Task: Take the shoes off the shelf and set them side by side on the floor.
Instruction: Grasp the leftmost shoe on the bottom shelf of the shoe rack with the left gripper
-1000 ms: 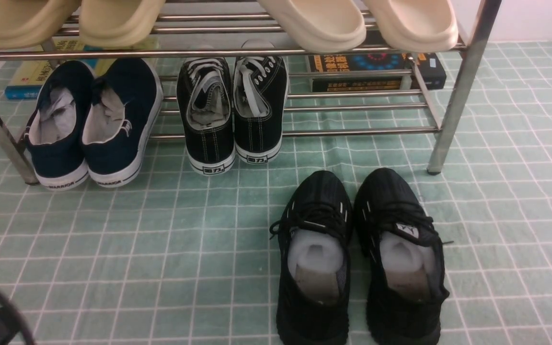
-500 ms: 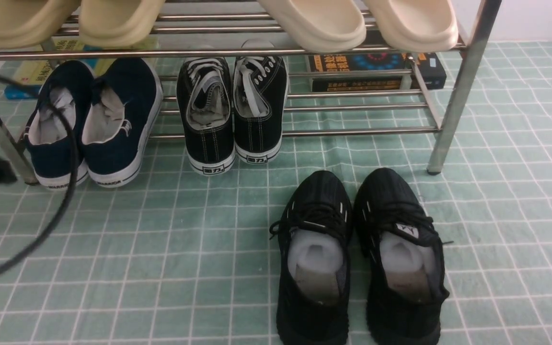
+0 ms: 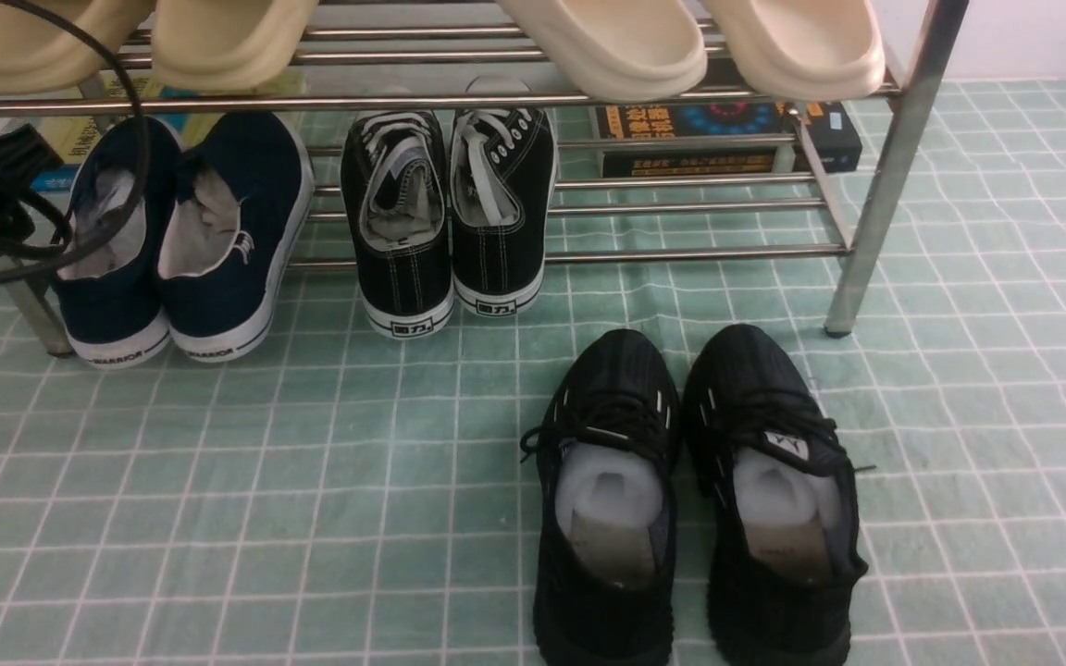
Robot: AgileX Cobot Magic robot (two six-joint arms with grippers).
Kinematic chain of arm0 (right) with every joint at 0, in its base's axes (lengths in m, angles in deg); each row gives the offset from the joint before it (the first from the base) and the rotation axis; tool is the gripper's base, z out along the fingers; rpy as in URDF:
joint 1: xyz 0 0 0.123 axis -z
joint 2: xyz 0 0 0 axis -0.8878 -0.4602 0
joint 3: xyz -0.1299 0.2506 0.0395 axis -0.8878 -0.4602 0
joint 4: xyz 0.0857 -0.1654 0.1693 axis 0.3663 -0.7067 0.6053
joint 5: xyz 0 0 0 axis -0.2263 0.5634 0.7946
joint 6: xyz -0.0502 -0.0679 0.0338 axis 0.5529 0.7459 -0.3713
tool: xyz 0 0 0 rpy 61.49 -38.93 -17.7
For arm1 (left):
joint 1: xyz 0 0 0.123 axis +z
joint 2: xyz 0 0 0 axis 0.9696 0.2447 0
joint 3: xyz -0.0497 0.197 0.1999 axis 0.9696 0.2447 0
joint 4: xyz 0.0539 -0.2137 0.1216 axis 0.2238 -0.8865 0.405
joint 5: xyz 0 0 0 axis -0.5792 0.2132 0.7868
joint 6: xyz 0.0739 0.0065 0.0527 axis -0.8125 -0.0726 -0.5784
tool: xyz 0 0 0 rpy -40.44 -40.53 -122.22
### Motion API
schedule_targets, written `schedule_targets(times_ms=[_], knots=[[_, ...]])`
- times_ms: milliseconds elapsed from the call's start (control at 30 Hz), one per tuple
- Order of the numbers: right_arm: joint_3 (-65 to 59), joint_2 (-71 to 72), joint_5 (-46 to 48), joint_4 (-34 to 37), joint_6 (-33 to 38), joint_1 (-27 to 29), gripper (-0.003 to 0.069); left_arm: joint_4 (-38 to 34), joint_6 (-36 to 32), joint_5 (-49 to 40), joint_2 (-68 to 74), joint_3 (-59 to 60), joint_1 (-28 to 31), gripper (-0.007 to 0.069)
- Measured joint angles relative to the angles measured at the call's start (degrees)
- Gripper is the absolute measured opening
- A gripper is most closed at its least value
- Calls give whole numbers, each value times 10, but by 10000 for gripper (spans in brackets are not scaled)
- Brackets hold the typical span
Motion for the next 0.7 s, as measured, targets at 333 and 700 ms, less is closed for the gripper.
schedule_targets(times_ms=[333, 700], knots=[[0, 0, 0, 0, 0, 0, 239, -192, -293, -165, -45, -33, 89, 6], [0, 0, 0, 0, 0, 0, 239, -457, -550, -141, 68, -74, 165, 57]])
